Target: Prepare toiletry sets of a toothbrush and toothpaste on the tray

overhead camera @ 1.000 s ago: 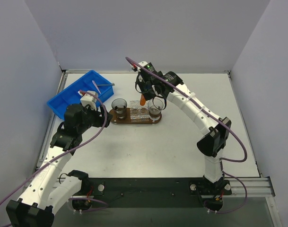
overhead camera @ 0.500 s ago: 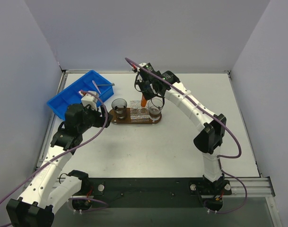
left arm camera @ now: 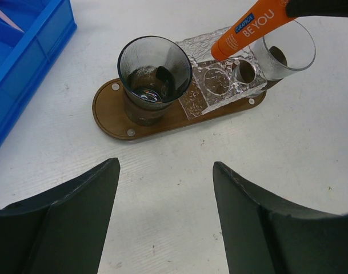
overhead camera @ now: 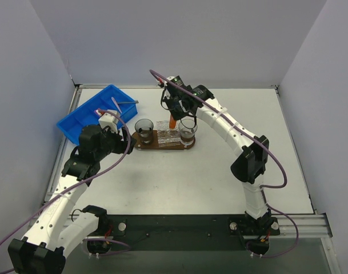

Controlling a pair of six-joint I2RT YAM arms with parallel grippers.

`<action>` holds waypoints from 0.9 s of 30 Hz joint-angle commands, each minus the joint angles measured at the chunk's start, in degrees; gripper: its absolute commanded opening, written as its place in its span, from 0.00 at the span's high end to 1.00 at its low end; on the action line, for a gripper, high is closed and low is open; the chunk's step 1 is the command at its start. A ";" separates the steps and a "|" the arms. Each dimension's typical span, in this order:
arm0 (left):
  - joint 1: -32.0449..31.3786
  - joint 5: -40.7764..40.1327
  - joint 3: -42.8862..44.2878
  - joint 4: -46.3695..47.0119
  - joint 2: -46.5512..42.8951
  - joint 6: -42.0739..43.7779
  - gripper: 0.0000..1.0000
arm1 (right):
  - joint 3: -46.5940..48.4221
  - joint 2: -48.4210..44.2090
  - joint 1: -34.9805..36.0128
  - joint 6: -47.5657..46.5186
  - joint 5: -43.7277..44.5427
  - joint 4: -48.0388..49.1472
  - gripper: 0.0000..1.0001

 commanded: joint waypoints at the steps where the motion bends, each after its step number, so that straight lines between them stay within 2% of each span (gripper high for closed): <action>1: -0.23 0.76 1.57 0.66 0.05 0.72 0.23 | 2.20 1.38 -0.58 -0.67 -0.35 -0.48 1.00; 27: -0.23 0.94 1.75 0.74 1.02 0.72 0.24 | 3.16 5.68 -1.99 -0.67 -1.49 -0.84 1.00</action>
